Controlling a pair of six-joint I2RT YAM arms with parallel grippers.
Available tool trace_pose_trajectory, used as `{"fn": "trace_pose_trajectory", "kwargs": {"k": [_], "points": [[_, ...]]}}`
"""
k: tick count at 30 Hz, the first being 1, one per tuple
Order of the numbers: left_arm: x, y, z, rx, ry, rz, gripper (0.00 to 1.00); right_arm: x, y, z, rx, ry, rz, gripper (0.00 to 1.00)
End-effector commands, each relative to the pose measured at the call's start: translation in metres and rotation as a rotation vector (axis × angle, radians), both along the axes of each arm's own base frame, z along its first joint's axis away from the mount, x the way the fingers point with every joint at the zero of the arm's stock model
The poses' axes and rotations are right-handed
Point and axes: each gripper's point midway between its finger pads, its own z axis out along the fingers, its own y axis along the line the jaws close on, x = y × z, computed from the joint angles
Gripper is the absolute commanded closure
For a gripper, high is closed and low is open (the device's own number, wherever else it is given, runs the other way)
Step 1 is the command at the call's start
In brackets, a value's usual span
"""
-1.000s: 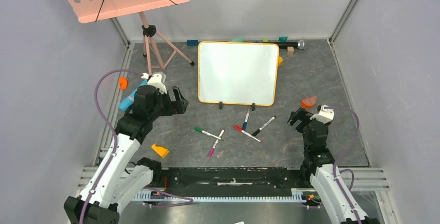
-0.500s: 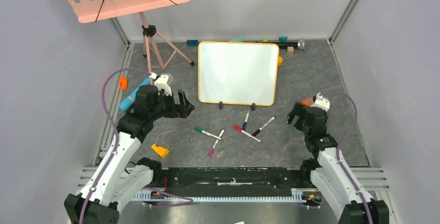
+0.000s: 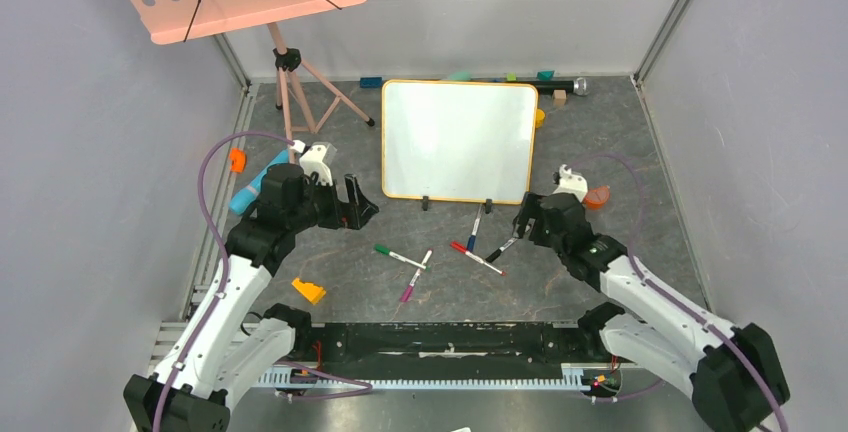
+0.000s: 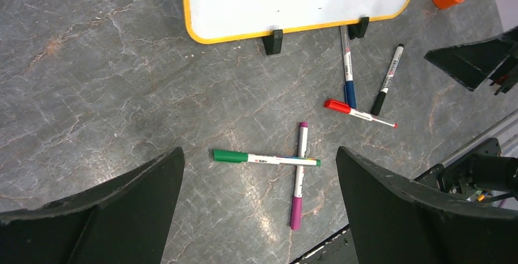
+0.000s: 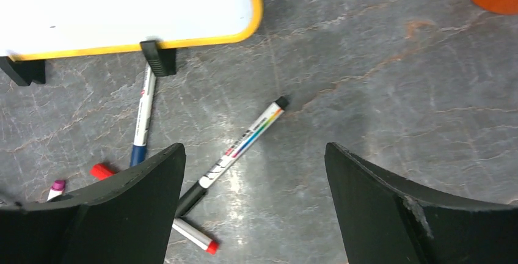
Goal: Write a sentence on the whiteboard
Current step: Pick up the whiteboard marker from the center of the board.
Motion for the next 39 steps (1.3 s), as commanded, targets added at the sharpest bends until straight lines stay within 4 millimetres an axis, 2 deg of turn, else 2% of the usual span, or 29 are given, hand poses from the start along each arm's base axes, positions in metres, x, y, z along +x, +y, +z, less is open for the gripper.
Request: {"fn": "trace_pose_trajectory", "kwargs": {"k": [1, 6, 8, 14, 24, 32, 33, 35, 38, 39], "points": [[0.001, -0.007, 0.011, -0.016, -0.053, -0.050, 0.00, 0.017, 0.019, 0.024, 0.015, -0.056, -0.077, 0.13], [-0.001, -0.011, 0.012, -0.033, -0.053, -0.073, 0.00, 0.017, 0.033, 0.023, -0.029, -0.025, -0.148, 0.11], [-0.001, -0.010, 0.012, -0.032, -0.054, -0.070, 0.00, 0.013, 0.028, 0.018, -0.044, 0.018, -0.209, 0.12], [-0.002, -0.013, 0.011, -0.038, -0.052, -0.081, 0.00, -0.001, 0.018, -0.006, -0.007, 0.090, -0.371, 0.27], [-0.001, -0.012, 0.009, -0.034, -0.047, -0.079, 0.00, 0.002, 0.024, -0.027, -0.075, 0.182, -0.415, 0.34], [-0.002, -0.014, 0.007, -0.039, -0.047, -0.092, 0.00, 0.005, 0.028, -0.044, -0.067, 0.192, -0.443, 0.39], [-0.002, -0.015, 0.007, -0.040, -0.045, -0.093, 0.00, 0.006, 0.029, -0.045, -0.067, 0.197, -0.444, 0.42], [-0.001, -0.015, 0.005, -0.040, -0.038, -0.097, 0.00, 0.005, 0.029, -0.048, -0.076, 0.205, -0.451, 0.54], [-0.003, -0.020, 0.003, -0.054, -0.022, -0.125, 0.00, 0.004, 0.020, -0.044, -0.088, 0.180, -0.481, 0.81], [-0.004, -0.023, 0.002, -0.060, -0.015, -0.139, 0.00, 0.004, 0.016, -0.040, -0.091, 0.159, -0.484, 0.87]]}}
